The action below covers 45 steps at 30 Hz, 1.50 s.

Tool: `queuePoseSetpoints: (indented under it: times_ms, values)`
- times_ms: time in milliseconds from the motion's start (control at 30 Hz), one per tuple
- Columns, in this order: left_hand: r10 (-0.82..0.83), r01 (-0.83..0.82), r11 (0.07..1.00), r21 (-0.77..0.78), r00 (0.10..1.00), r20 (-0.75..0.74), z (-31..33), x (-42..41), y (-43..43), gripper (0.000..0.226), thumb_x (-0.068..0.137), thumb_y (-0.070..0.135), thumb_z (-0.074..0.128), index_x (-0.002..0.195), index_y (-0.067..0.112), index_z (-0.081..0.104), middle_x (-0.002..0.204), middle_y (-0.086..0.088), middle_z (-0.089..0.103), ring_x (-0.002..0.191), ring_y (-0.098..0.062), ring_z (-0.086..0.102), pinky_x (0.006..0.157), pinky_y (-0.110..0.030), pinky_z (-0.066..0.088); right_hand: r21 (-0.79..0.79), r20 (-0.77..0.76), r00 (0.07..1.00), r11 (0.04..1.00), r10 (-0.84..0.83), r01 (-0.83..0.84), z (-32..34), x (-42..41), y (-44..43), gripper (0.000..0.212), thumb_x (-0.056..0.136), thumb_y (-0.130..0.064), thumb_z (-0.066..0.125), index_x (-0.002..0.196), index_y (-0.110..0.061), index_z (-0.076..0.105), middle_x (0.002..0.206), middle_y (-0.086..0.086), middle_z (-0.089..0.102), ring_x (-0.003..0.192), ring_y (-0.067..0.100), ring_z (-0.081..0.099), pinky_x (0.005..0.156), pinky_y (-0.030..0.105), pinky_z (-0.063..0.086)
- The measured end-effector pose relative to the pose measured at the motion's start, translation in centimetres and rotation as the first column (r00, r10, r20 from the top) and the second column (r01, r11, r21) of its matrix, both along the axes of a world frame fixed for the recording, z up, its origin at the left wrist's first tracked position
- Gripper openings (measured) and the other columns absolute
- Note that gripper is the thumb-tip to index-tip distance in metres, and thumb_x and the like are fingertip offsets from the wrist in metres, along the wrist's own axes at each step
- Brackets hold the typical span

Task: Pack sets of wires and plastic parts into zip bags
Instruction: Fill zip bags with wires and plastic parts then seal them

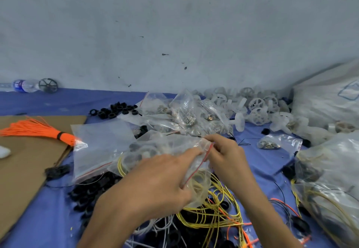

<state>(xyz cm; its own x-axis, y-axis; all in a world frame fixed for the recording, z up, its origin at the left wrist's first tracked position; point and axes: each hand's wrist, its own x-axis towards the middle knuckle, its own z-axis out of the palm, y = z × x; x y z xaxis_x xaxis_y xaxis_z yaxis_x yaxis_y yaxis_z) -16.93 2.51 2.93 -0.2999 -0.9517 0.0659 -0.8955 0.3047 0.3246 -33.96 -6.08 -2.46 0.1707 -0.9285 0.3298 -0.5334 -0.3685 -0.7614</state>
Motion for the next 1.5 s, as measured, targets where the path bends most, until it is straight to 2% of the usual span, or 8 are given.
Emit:
queuePoseSetpoints:
  times_ms: [167, 300, 400, 500, 667, 800, 1133, 1500]
  values:
    - [0.126, -0.162, 0.968, -0.192, 0.975, -0.185, 2.3, 1.2, 1.0, 0.044, 0.089, 0.029, 0.058, 0.119, 0.052, 0.034, 0.078, 0.015, 0.056, 0.067, 0.001, 0.058, 0.06, -0.02, 0.048, 0.084, 0.551, 0.831, 0.986, 0.074, -0.144, 2.6, -0.3, 1.0, 0.019, 0.098, -0.01, 0.056, 0.093, -0.017, 0.073, 0.062, 0.004, 0.061, 0.05, 0.014, 0.052, 0.047, 0.027, 0.046]
    - [0.114, -0.409, 0.771, -0.488, 0.842, -0.527, 4.5, 2.5, 1.9, 0.023, 0.086, 0.031, 0.057, 0.101, 0.045, 0.048, 0.092, 0.022, 0.059, 0.063, -0.004, 0.061, 0.047, -0.017, 0.043, 0.022, 0.786, 0.588, 0.943, 0.19, -0.333, 5.8, -0.7, 2.5, 0.021, 0.092, -0.006, 0.057, 0.099, -0.013, 0.075, 0.084, 0.01, 0.068, 0.071, 0.017, 0.061, 0.066, 0.028, 0.057]
    - [-0.002, -0.444, 0.796, -0.41, 0.677, -0.736, 4.7, 2.9, 1.8, 0.015, 0.086, 0.027, 0.054, 0.095, 0.039, 0.057, 0.09, 0.017, 0.062, 0.051, -0.013, 0.062, 0.044, -0.033, 0.053, -0.065, 0.849, 0.455, 0.908, 0.268, -0.413, 7.4, -1.1, 3.5, 0.027, 0.083, -0.012, 0.059, 0.105, -0.014, 0.076, 0.085, 0.008, 0.067, 0.074, 0.014, 0.064, 0.071, 0.025, 0.057]
    - [-0.044, -0.403, 0.87, -0.284, 0.511, -0.859, 3.9, 2.6, 0.4, 0.013, 0.084, 0.022, 0.058, 0.084, 0.034, 0.063, 0.083, 0.007, 0.064, 0.049, -0.013, 0.063, 0.047, -0.025, 0.053, -0.046, 0.894, 0.388, 0.907, 0.224, -0.418, 7.8, -1.7, 3.7, 0.031, 0.082, -0.008, 0.059, 0.108, -0.01, 0.075, 0.077, 0.003, 0.067, 0.07, 0.012, 0.066, 0.073, 0.024, 0.057]
    - [-0.013, -0.118, 0.992, -0.044, 0.25, -0.968, 2.2, 2.4, -1.5, 0.027, 0.075, 0.049, 0.076, 0.098, 0.035, 0.071, 0.102, 0.001, 0.073, 0.09, -0.016, 0.072, 0.078, -0.028, 0.059, 0.033, 0.906, 0.408, 0.944, 0.109, -0.327, 7.8, -2.5, 3.0, 0.027, 0.09, -0.002, 0.055, 0.112, -0.006, 0.071, 0.075, 0.002, 0.069, 0.072, 0.014, 0.068, 0.075, 0.024, 0.057]
    - [0.012, -0.112, 0.993, -0.024, 0.309, -0.951, 1.4, 2.5, -2.1, 0.035, 0.072, 0.034, 0.085, 0.105, 0.033, 0.073, 0.1, -0.002, 0.076, 0.091, -0.014, 0.072, 0.078, -0.026, 0.056, 0.077, 0.922, 0.384, 0.952, 0.045, -0.297, 7.6, -3.2, 2.4, 0.026, 0.093, -0.001, 0.053, 0.115, -0.002, 0.068, 0.078, 0.007, 0.071, 0.074, 0.016, 0.069, 0.075, 0.023, 0.057]
    - [-0.065, -0.345, 0.905, -0.248, 0.464, -0.883, 1.2, 2.0, -2.1, 0.016, 0.08, 0.047, 0.072, 0.095, 0.043, 0.074, 0.082, 0.01, 0.073, 0.066, 0.0, 0.062, 0.061, -0.012, 0.05, 0.073, 0.927, 0.371, 0.943, 0.056, -0.325, 7.9, -3.8, 2.2, 0.025, 0.081, -0.015, 0.065, 0.101, -0.006, 0.077, 0.085, 0.008, 0.071, 0.078, 0.016, 0.07, 0.072, 0.022, 0.057]
    - [-0.115, -0.374, 0.886, -0.275, 0.396, -0.911, 2.2, 1.1, -1.1, 0.015, 0.078, 0.043, 0.072, 0.09, 0.035, 0.077, 0.077, 0.011, 0.072, 0.066, -0.002, 0.064, 0.062, -0.01, 0.049, 0.041, 0.887, 0.458, 0.977, 0.061, -0.208, 8.5, -4.5, 2.9, 0.02, 0.084, -0.016, 0.065, 0.1, -0.013, 0.076, 0.077, 0.004, 0.067, 0.07, 0.014, 0.065, 0.066, 0.023, 0.055]
